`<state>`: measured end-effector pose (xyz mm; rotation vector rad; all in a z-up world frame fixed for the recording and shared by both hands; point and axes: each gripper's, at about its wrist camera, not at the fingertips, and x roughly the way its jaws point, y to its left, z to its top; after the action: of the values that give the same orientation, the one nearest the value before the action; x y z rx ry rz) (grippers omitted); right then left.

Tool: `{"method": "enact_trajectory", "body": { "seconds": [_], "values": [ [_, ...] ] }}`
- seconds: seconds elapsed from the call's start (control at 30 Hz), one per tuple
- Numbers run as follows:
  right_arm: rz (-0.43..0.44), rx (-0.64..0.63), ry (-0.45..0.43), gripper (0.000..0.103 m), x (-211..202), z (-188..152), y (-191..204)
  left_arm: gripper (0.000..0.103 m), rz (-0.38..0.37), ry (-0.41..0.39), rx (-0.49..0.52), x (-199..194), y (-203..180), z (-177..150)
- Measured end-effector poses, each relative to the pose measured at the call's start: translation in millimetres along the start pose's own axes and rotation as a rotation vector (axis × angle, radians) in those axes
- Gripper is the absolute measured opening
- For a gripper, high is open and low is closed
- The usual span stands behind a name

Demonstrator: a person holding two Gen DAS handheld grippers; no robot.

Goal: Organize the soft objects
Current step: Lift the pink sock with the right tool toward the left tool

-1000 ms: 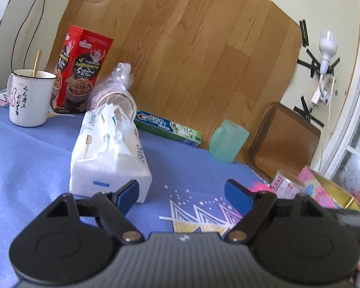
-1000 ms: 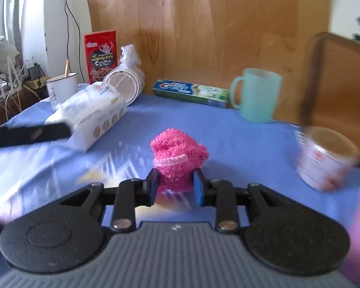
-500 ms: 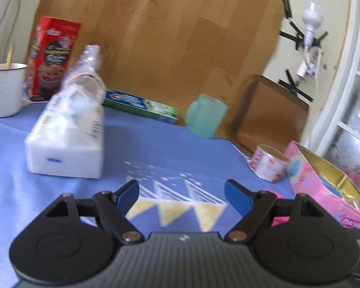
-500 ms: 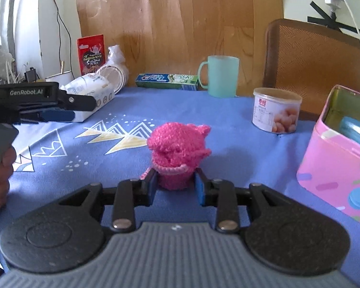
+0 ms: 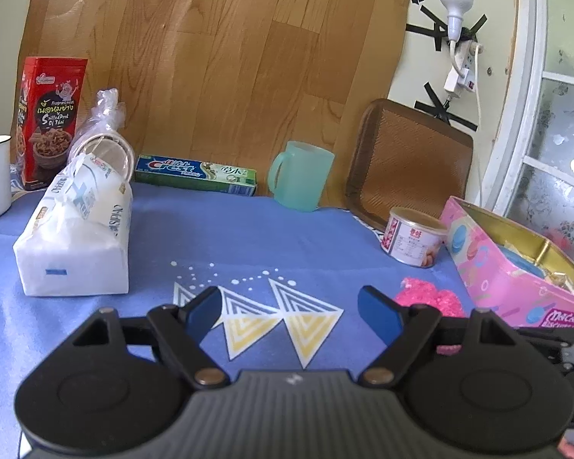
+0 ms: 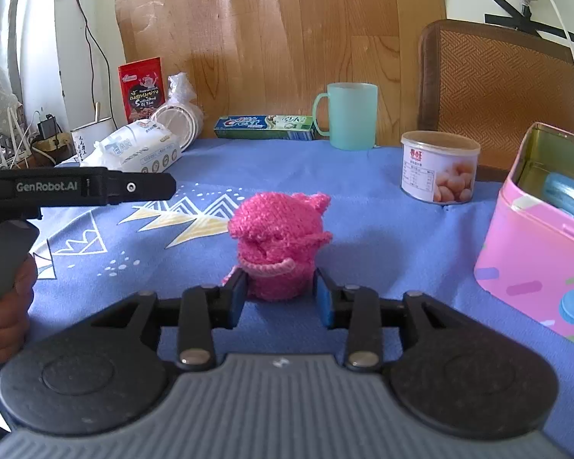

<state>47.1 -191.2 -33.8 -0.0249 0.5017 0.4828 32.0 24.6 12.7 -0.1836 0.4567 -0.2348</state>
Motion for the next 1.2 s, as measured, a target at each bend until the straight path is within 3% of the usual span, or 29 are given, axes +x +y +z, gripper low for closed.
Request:
{"method": "enact_trajectory", "body": {
  "seconds": [0.37, 1.2],
  "values": [
    [0.005, 0.02, 0.0, 0.045, 0.3, -0.4, -2.4, 0.081, -0.046, -0.003, -0.044, -1.5, 8.1, 0.6],
    [0.007, 0.027, -0.003, 0.046, -0.2, -1.0, -3.7, 0.081, -0.064, -0.011, -0.035, -3.8, 6.2, 0.7]
  ]
}}
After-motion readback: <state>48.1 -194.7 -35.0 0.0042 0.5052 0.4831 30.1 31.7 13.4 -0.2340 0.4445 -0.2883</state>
